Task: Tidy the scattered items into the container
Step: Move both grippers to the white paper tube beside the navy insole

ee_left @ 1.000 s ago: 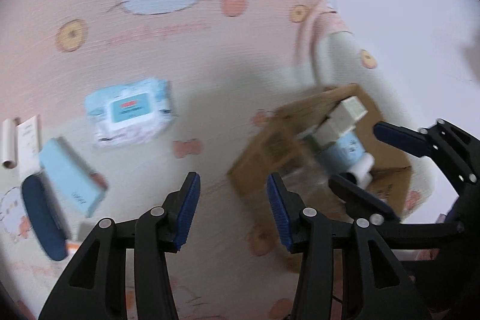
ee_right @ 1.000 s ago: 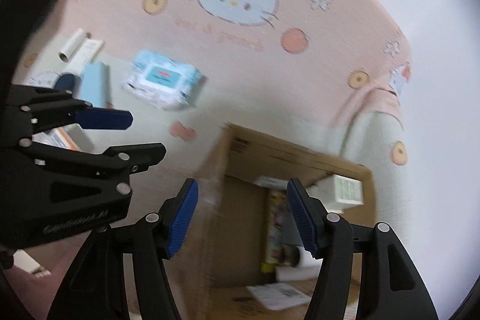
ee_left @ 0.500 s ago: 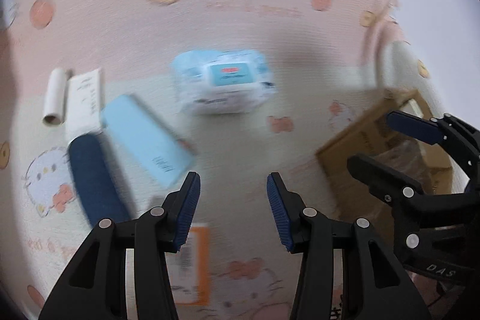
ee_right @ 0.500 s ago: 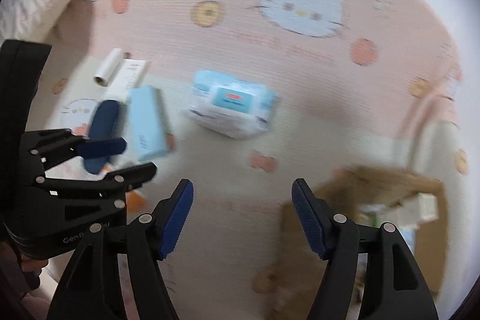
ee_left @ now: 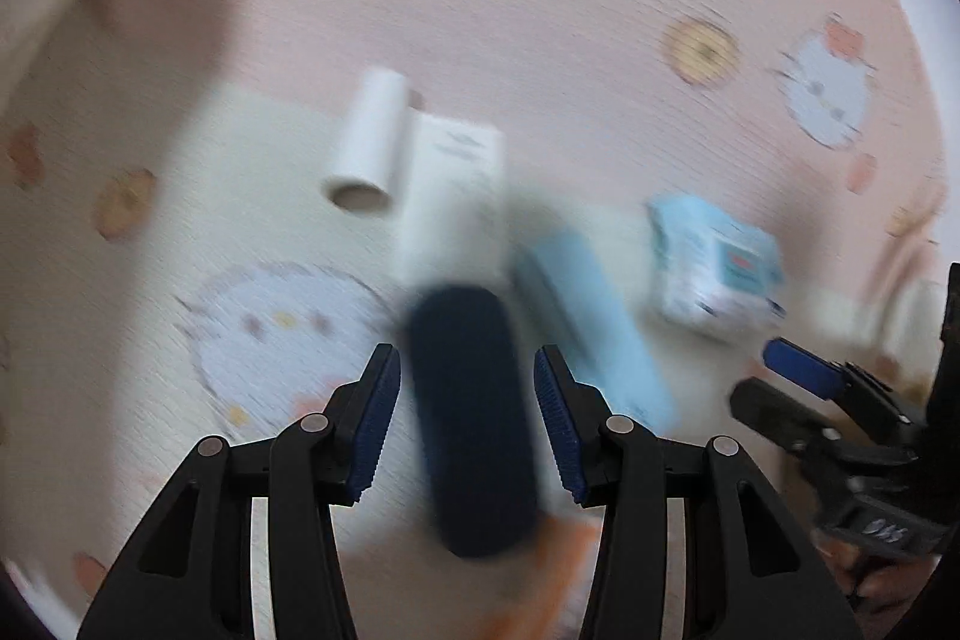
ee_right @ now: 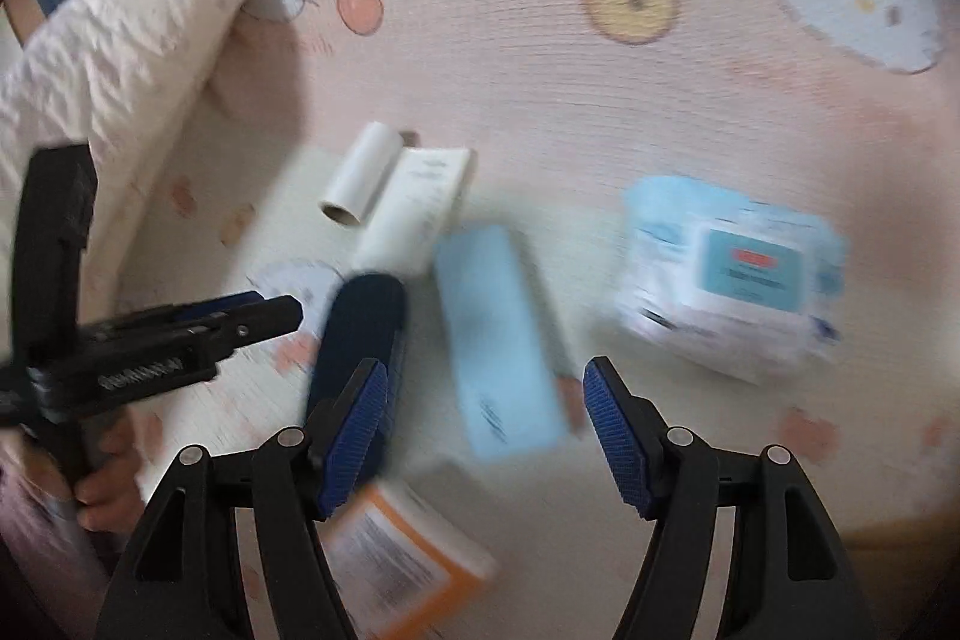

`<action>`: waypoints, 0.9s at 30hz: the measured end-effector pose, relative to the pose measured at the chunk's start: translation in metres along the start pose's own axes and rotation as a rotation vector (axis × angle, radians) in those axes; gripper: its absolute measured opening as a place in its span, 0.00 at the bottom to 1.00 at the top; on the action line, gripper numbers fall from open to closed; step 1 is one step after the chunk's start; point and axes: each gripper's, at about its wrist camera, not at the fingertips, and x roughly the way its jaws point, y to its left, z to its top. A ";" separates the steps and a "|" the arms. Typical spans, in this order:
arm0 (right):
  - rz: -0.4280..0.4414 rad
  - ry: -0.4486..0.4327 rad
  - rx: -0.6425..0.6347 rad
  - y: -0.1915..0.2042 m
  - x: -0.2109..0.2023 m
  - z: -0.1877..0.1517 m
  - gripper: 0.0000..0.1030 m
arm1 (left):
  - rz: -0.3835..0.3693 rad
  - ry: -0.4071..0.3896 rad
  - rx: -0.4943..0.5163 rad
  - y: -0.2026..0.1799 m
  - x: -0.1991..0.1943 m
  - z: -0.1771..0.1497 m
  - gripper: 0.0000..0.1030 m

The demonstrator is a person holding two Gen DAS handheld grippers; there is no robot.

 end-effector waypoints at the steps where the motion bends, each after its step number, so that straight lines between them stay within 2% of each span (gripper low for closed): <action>1: 0.017 -0.002 0.013 0.002 0.006 0.004 0.65 | 0.005 -0.004 -0.008 0.006 0.003 0.004 0.49; 4: 0.062 -0.006 0.033 0.008 0.029 0.019 0.65 | -0.030 0.022 -0.086 0.032 0.018 0.019 0.49; 6: 0.090 -0.029 0.020 0.015 0.042 0.029 0.65 | -0.084 0.034 -0.166 0.052 0.029 0.031 0.49; 9: 0.153 -0.040 0.018 0.023 0.065 0.044 0.65 | -0.101 0.027 -0.253 0.074 0.046 0.050 0.50; 14: 0.163 -0.042 0.025 0.031 0.105 0.064 0.65 | -0.117 0.029 -0.271 0.086 0.062 0.076 0.50; 19: 0.175 -0.034 0.005 0.038 0.129 0.067 0.65 | -0.151 0.018 -0.259 0.087 0.065 0.089 0.51; 24: 0.186 -0.033 -0.058 0.055 0.142 0.064 0.64 | -0.157 0.025 -0.270 0.089 0.085 0.092 0.50; 25: 0.193 -0.031 -0.071 0.057 0.144 0.065 0.62 | -0.167 0.034 -0.281 0.090 0.089 0.092 0.50; 26: 0.254 0.024 -0.232 0.063 0.147 0.064 0.58 | -0.185 0.046 -0.300 0.091 0.093 0.092 0.50; 27: 0.258 0.027 -0.276 0.069 0.150 0.062 0.52 | -0.201 0.051 -0.324 0.093 0.095 0.090 0.50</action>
